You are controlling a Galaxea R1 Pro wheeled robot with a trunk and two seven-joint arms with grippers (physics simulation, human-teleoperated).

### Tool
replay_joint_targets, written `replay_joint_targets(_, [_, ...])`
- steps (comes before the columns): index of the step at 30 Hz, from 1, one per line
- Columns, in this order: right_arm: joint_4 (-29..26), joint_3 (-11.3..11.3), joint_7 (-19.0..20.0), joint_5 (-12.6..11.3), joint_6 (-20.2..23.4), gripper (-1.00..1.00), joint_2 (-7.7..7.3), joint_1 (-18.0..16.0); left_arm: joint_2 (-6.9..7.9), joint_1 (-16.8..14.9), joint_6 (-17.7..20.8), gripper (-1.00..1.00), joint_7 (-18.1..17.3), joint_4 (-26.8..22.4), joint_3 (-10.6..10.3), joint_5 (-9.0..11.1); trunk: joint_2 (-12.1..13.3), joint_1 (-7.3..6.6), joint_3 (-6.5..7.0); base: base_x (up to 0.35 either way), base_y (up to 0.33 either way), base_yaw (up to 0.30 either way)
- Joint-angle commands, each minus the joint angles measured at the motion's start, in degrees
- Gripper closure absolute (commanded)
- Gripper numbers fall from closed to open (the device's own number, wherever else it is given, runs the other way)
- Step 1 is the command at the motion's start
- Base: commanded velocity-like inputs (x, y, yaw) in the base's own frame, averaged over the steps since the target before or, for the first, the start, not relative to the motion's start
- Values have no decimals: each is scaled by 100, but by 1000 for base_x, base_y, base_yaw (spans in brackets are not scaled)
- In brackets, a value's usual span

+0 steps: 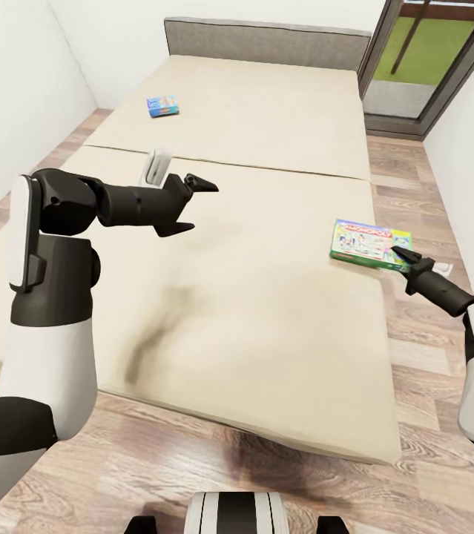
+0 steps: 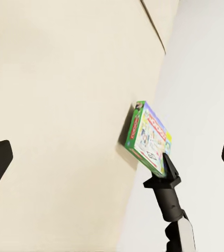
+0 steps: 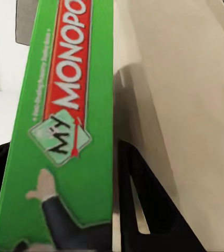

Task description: Put all the toys in the child's room - the three board games (two on the bed and one on the table), the two jigsaw puzzles on the table, and the tennis ball on the table - inside the toy box on the table in the child's room.

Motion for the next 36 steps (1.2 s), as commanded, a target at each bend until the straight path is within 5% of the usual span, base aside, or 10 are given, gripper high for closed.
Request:
replay_joint_targets(1, [2,-18,18,37,19,100,1,-5,-3,-5,38,-100,59,-2,7,43,-1,0,-3,0,0,0])
replay_joint_targets(15, [-257,-25,18,32,45,100,-1,10,-3,38,38,-100,53,-1,-6,41,-1,0,-3,0,0,0])
replay_joint_targets(16, [-2398,502,157,47,68,100,-21,1128,-6,1352,50,-100,-56,-39,-555,-419,-1,0,-3,0,0,0])
replay_joint_targets(22, [-3088,574,176,47,70,100,-6,1619,-12,1662,54,-100,-175,-52,-722,-441,-1,0,-3,0,0,0])
replay_joint_targets(36, [-3602,610,246,48,66,100,3,2169,-100,2248,54,-100,-412,-81,-999,-456,-1,0,-3,0,0,0])
